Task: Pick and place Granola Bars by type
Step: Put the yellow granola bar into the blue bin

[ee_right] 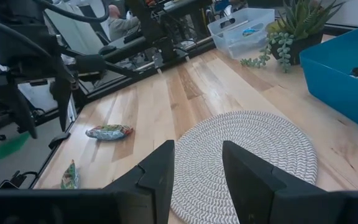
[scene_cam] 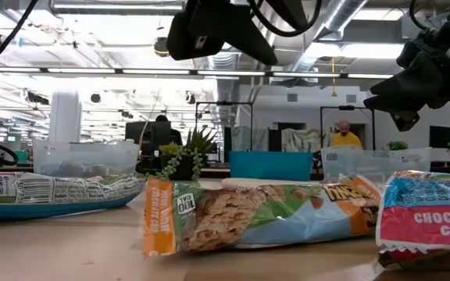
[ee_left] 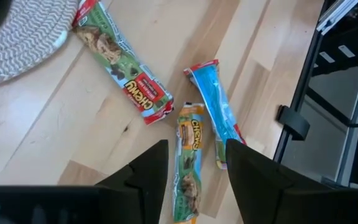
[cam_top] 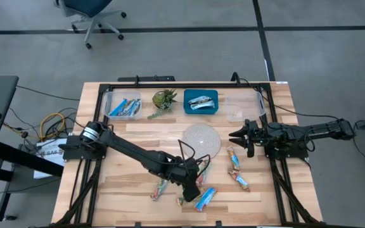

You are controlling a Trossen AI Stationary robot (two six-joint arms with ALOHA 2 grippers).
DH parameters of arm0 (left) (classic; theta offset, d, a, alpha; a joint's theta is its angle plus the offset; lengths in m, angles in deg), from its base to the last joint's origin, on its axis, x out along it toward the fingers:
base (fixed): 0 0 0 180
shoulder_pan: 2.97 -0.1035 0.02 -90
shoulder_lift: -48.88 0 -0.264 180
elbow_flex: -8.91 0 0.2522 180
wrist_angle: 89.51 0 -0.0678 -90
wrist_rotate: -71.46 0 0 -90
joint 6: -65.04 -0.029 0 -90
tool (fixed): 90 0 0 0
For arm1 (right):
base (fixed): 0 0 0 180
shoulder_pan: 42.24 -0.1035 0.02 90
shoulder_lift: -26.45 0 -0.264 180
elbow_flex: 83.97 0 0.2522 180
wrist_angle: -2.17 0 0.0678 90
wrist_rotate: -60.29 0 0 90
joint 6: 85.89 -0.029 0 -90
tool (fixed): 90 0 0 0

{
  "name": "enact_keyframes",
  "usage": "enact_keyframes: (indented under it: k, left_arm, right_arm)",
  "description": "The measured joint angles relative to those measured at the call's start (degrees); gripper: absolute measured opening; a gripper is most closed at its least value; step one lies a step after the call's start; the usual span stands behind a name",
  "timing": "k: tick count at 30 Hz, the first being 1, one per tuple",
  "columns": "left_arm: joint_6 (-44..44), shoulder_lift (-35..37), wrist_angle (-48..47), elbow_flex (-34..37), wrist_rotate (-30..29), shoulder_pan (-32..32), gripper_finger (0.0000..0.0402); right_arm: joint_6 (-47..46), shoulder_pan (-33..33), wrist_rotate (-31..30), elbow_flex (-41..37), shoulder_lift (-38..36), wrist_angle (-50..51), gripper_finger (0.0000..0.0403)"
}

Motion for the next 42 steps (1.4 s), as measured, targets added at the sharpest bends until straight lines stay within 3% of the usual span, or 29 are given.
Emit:
enact_keyframes:
  k: [24, 29, 36, 42]
  left_arm:
    - [-8.11, -0.06, -2.96, 0.00, 1.70, 4.12, 0.0153]
    - [-3.21, -4.20, -1.77, -0.05, 3.40, 5.29, 0.0153]
    - [-4.15, -9.88, 6.83, -0.05, 5.83, 6.09, 0.0153]
    - [-5.00, -11.34, 5.47, -0.02, 1.84, 5.78, 0.0153]
  right_arm:
    - [0.01, 0.00, 0.00, 0.01, 0.00, 0.00, 0.0127]
    - [0.02, -0.01, 0.00, 0.01, -0.01, 0.00, 0.0127]
    - [0.02, 0.01, -0.02, 0.00, -0.06, -0.24, 0.0127]
    - [0.02, 0.00, 0.00, -0.01, 0.00, -0.06, 0.0127]
